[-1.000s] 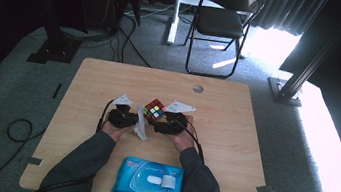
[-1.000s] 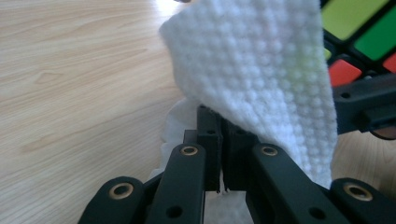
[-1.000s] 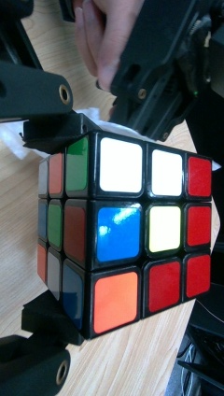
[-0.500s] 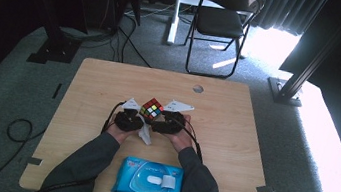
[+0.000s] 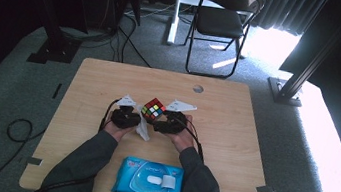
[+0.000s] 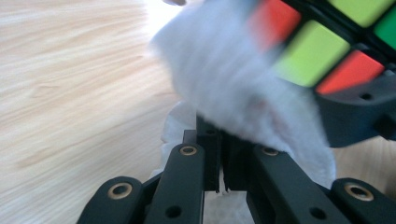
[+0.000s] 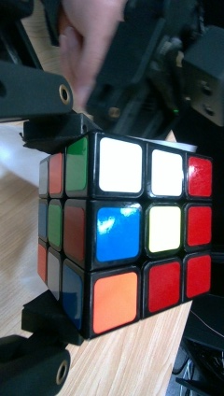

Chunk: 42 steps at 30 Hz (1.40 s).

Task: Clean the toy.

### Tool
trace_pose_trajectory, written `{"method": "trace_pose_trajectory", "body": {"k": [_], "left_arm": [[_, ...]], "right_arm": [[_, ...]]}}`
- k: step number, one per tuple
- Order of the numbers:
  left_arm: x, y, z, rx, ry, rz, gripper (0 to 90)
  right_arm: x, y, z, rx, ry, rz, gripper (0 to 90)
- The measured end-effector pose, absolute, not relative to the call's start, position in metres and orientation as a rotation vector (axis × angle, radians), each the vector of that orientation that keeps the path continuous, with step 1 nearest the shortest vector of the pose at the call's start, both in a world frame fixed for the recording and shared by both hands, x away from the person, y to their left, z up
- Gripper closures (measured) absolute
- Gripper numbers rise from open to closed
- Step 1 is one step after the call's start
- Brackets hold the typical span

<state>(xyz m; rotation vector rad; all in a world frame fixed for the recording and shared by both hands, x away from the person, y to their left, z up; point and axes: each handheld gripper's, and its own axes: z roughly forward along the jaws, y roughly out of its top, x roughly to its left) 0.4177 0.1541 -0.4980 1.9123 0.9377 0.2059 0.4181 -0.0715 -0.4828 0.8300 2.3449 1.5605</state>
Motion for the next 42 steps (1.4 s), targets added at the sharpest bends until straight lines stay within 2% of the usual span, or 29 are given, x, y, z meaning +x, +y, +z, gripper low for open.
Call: {"method": "trace_pose_trajectory", "body": {"k": [12,31,42], "left_arm": [[0.417,0.171,-0.483,1.834,0.966,0.251,86.8],[0.404,0.168,-0.49,1.904,0.923,0.264,86.8],[0.4,0.176,-0.497,1.9,0.958,0.273,86.5]], "right_arm": [[0.417,-0.067,-0.488,0.817,2.372,1.483,34.0],[0.421,-0.069,-0.494,0.874,2.361,1.416,33.9],[0.428,-0.076,-0.508,0.958,2.347,1.298,33.9]]}}
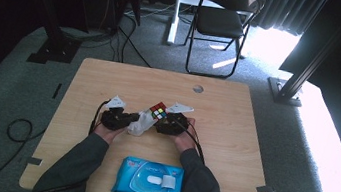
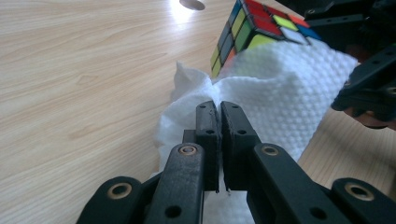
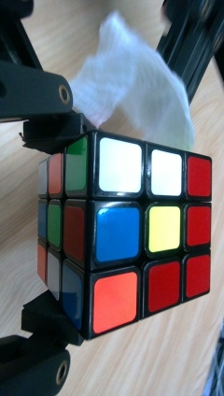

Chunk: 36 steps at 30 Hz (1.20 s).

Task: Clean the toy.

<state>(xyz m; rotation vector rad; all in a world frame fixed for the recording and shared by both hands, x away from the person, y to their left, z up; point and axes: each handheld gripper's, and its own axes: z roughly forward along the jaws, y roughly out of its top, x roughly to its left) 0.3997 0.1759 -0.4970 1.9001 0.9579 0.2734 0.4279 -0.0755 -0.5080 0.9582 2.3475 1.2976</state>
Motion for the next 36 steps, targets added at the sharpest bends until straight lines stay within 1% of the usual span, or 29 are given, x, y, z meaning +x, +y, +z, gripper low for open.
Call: {"method": "trace_pose_trajectory", "body": {"k": [10,19,29,31,33,36], "left_arm": [[0.392,0.186,-0.505,1.908,0.981,0.292,86.0],[0.39,0.187,-0.509,1.918,0.997,0.299,85.8],[0.39,0.188,-0.514,1.913,1.005,0.279,84.9],[0.39,0.189,-0.515,1.913,1.008,0.279,84.9],[0.389,0.189,-0.515,1.91,1.01,0.278,84.8],[0.389,0.19,-0.515,1.905,1.013,0.273,84.2]], "right_arm": [[0.433,-0.075,-0.525,1.05,2.311,1.111,33.9],[0.437,-0.079,-0.53,1.153,2.255,1.091,33.9],[0.437,-0.078,-0.544,1.176,2.305,1.058,33.5],[0.438,-0.078,-0.543,1.176,2.317,1.062,31.2],[0.437,-0.079,-0.542,1.175,2.321,1.068,25.4],[0.437,-0.082,-0.54,1.174,2.316,1.099,21.2]]}}
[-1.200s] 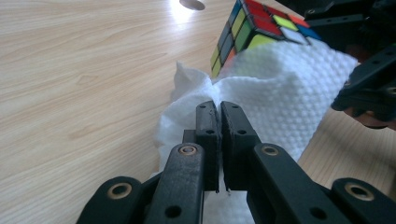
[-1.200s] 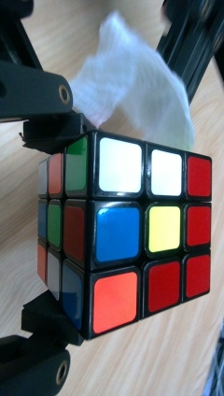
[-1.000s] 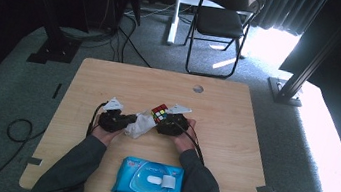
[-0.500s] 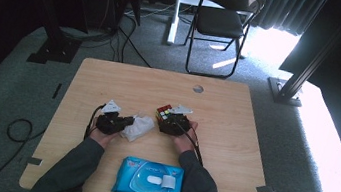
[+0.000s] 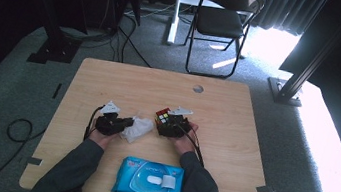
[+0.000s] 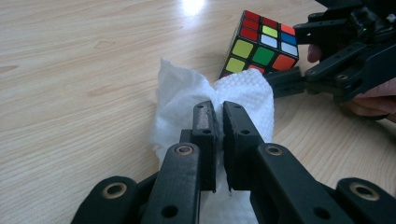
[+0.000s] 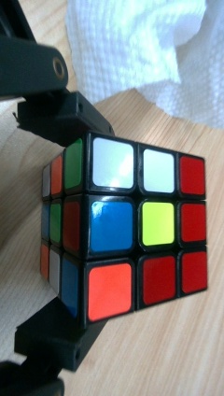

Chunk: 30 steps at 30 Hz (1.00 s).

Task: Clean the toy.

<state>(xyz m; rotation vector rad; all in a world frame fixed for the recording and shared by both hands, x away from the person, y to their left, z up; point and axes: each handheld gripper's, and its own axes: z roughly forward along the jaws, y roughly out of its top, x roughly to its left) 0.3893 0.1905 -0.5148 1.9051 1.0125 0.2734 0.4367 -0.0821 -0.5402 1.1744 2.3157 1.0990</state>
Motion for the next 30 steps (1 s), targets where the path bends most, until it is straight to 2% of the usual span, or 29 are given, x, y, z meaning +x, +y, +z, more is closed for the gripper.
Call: {"method": "trace_pose_trajectory", "body": {"k": [9,15,25,30], "left_arm": [[0.39,0.192,-0.516,1.904,1.019,0.276,83.9],[0.39,0.191,-0.518,1.908,1.022,0.269,83.7],[0.39,0.191,-0.518,1.904,1.024,0.266,83.6],[0.39,0.191,-0.519,1.908,1.026,0.264,83.6]], "right_arm": [[0.429,-0.095,-0.522,1.106,2.291,1.201,18.4],[0.426,-0.098,-0.504,1.047,2.248,1.244,20.1],[0.437,-0.1,-0.495,1.092,2.198,1.227,46.1],[0.44,-0.103,-0.499,1.164,2.181,1.214,53.1]]}}
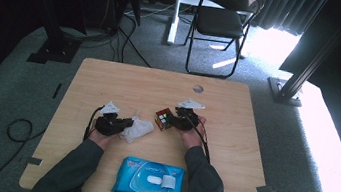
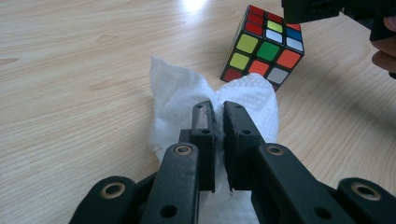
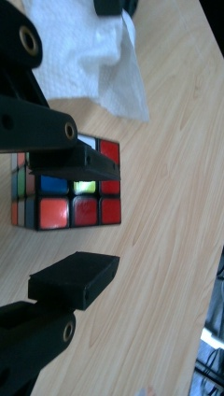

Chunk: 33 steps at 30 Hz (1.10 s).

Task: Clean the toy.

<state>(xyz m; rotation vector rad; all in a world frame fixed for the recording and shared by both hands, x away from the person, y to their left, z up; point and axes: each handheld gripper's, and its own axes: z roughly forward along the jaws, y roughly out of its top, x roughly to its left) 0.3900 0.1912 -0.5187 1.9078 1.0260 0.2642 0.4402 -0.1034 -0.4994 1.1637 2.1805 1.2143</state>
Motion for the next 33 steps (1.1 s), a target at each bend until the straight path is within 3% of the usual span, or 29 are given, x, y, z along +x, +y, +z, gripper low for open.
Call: {"method": "trace_pose_trajectory", "body": {"k": [27,33], "left_arm": [[0.39,0.188,-0.521,1.906,1.024,0.26,83.2],[0.39,0.188,-0.52,1.907,1.022,0.26,83.2]], "right_arm": [[0.44,-0.108,-0.506,1.288,2.188,1.254,56.5],[0.444,-0.115,-0.509,1.433,2.194,1.361,63.2]]}}
